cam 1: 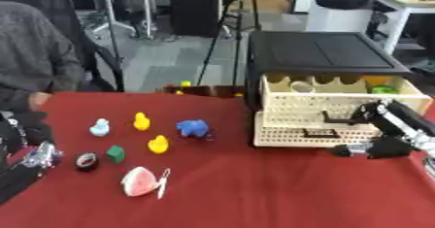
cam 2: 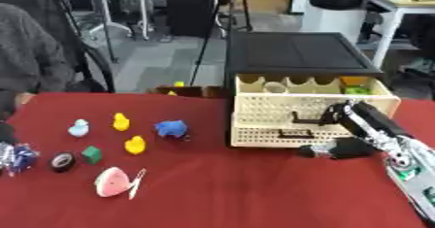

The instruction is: Pick up objects from table and place into drawer.

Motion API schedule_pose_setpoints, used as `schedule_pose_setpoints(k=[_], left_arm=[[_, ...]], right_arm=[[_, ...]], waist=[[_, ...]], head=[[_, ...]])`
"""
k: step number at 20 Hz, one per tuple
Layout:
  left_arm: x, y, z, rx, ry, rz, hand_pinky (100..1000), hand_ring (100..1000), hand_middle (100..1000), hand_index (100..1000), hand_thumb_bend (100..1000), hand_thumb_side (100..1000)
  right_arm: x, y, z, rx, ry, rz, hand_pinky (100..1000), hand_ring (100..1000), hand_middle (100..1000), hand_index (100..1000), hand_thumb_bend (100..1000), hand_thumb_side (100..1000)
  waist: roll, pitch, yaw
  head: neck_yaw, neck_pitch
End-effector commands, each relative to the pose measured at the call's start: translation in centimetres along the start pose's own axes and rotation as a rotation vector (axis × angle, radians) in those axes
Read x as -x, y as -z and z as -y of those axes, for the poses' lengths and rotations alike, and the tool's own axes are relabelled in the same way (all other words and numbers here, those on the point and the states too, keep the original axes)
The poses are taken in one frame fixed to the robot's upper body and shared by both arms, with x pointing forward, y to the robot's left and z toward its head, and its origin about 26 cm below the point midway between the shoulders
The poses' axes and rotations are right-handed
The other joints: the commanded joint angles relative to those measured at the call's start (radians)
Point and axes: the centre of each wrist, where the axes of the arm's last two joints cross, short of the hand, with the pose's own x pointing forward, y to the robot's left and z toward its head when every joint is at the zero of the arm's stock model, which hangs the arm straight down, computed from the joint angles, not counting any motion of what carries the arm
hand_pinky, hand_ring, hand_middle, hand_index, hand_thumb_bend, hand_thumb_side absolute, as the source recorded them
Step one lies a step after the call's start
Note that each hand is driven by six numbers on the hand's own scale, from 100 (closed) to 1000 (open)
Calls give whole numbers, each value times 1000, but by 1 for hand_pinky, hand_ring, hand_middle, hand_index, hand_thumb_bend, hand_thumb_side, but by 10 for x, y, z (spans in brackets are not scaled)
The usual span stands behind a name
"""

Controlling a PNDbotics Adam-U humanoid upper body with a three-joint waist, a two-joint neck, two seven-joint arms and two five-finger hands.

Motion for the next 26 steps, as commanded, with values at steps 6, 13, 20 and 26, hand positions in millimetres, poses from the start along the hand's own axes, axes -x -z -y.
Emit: schedule_pose_setpoints(k=[6, 13, 20, 26], left_arm=[[-6, 2, -9, -8, 30, 19, 634, 571, 576, 781, 100, 228], [-5, 1, -10, -10, 32, 16, 634, 571, 576, 781, 100, 228], [-5, 1, -10, -9, 33, 15, 634, 572, 577, 781, 100, 227], [-4, 1, -10, -11, 34, 14, 634, 573, 577, 781, 100, 227]], right_arm=[[-7, -5, 10, 17, -22, 30, 100, 100, 100, 591, 1000, 713], [-11, -9, 10, 21, -17, 44, 100, 100, 100, 591, 1000, 718], [-14, -12, 9, 24, -16, 52, 100, 100, 100, 591, 1000, 721], [-15, -14, 10, 27, -16, 53, 100, 100, 100, 590, 1000, 722]], waist=[[1, -16, -8], [0, -19, -12], [0, -21, -15], [1, -22, -17]], head=[[2, 4], [2, 5], [3, 6], [3, 5]])
